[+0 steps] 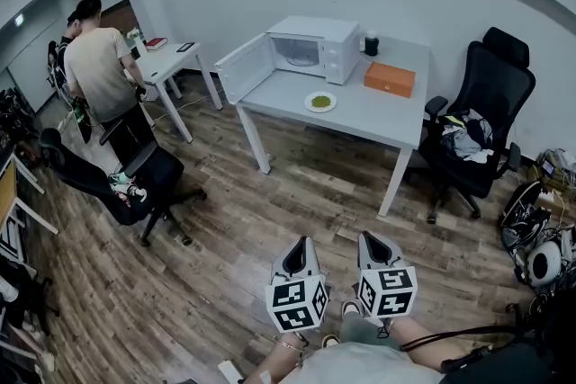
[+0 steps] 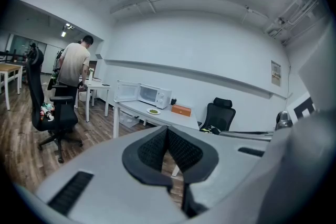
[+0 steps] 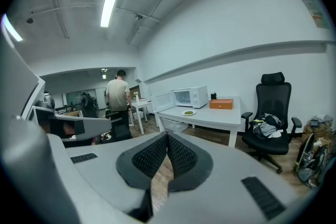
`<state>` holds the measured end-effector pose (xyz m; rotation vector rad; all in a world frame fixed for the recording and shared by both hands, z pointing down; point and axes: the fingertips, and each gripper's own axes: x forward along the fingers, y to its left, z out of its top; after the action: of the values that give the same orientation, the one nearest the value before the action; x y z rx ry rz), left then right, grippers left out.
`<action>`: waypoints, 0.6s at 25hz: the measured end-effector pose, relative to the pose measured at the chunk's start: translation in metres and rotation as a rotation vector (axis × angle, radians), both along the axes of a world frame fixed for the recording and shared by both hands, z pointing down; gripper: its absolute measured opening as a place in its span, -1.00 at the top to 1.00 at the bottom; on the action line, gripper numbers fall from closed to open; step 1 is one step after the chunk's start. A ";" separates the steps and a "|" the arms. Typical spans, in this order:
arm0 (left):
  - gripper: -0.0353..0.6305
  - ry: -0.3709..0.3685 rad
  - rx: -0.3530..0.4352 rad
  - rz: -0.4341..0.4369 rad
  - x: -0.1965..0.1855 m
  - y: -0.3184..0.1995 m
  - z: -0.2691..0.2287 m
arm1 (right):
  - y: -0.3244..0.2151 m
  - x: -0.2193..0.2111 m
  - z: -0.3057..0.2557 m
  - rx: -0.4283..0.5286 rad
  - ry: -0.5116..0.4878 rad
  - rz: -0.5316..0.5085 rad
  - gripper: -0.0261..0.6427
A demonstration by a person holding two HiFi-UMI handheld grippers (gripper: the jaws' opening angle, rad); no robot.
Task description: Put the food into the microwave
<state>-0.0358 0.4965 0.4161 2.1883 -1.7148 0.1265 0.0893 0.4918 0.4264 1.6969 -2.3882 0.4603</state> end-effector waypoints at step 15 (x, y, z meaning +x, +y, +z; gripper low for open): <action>0.89 -0.021 -0.011 -0.017 -0.001 -0.076 0.008 | -0.080 -0.004 0.006 0.003 -0.006 -0.028 0.87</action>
<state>-0.0367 0.4209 0.4243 2.1717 -1.7396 0.1544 0.0853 0.4118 0.4324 1.6634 -2.4145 0.4577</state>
